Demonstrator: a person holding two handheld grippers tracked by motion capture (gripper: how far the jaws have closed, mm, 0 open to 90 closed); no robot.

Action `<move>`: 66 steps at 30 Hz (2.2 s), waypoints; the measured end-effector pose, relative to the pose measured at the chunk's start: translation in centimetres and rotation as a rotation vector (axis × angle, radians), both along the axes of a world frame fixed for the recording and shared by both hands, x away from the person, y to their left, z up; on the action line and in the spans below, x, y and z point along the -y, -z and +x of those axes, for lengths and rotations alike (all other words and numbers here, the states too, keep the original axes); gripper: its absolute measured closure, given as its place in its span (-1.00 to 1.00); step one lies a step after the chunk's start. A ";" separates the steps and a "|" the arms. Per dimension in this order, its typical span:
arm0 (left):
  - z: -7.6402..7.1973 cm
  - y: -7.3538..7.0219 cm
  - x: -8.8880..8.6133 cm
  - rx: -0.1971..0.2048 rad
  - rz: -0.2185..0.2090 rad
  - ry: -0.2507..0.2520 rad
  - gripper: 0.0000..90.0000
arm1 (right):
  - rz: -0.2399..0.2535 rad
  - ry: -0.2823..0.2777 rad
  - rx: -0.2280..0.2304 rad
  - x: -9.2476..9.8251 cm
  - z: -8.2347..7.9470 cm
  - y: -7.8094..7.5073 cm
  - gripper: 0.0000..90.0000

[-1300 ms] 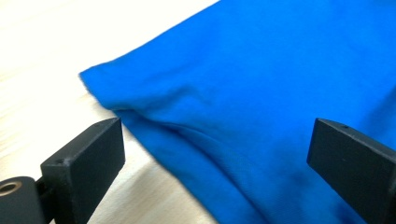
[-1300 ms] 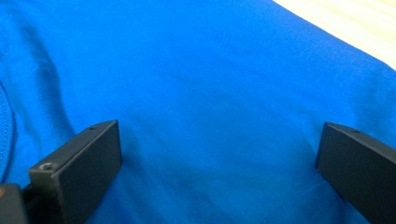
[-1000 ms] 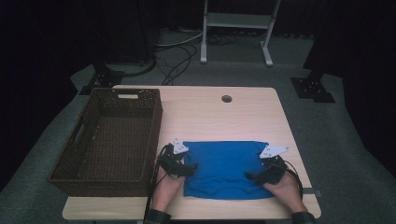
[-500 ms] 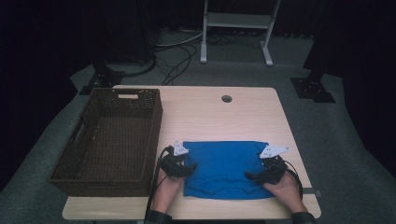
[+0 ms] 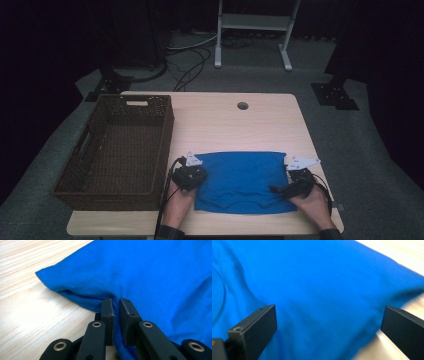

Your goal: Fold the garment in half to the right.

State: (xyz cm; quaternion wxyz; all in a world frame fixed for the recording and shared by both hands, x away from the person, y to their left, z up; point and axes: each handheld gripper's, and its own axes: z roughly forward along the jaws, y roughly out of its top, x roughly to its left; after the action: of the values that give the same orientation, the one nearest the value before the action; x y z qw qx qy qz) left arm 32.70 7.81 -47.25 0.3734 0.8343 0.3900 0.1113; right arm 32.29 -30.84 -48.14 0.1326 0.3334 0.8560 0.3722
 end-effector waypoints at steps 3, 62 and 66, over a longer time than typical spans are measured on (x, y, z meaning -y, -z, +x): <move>0.1 0.1 -0.5 -0.009 -0.015 -0.001 0.82 | 0.011 0.001 0.002 0.8 -0.3 0.1 -1.00; -0.6 -6.6 3.5 0.066 -0.295 0.336 0.86 | -0.039 -0.167 0.016 -5.4 -1.9 0.4 -1.00; 0.1 -6.5 4.7 0.058 -0.316 0.369 0.86 | -0.021 -0.158 0.031 -4.6 -2.1 0.0 -1.00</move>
State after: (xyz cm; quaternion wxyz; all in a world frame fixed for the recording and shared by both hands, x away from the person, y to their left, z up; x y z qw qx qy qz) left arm 32.80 3.07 -40.79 0.5243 0.8191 0.2326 0.0029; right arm 30.23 -26.27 -48.14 0.1196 0.2578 0.8812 0.3778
